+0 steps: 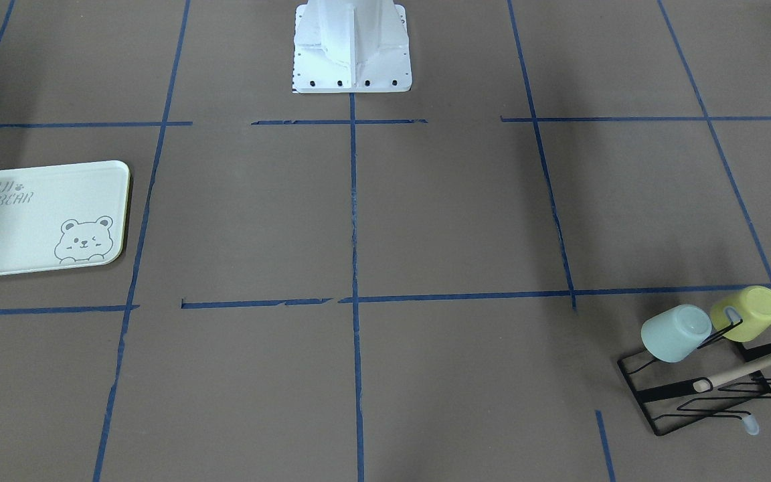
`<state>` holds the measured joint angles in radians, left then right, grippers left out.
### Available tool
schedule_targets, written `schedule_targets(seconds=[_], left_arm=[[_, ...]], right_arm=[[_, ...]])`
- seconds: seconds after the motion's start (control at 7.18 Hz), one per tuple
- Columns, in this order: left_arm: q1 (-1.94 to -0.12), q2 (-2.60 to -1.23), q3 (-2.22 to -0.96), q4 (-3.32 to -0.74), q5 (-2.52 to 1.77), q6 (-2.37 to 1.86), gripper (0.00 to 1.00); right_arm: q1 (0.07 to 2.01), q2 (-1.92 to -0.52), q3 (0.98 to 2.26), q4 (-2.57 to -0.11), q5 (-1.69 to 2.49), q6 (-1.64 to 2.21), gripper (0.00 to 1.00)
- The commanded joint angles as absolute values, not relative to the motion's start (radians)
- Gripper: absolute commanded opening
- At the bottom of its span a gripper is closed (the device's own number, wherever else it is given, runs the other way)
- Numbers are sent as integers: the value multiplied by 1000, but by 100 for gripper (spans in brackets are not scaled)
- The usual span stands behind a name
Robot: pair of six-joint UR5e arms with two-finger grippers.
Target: Left arm grabs green cup and hands to right arm on tray
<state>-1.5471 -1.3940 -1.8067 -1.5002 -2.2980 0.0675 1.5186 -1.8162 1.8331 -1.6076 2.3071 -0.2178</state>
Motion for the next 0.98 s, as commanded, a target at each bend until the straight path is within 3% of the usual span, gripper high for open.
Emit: schedule_targets(seconds=[0.0,0.56,0.84], left_arm=[[-1548,-1393,-1804,-1502,-2296,69,100],[-1539,-1431,-1807,-1546,-2292,58,100],[-1536,-1588,-1728,-1682,-2290,52,100]], right_arm=[[1519,-1815,1835,-1608,2307,-218,100],[1519,-1809,1839,-1606,2309,-218,100],[1519,-1809,1839,-1606,2307,-218,100]])
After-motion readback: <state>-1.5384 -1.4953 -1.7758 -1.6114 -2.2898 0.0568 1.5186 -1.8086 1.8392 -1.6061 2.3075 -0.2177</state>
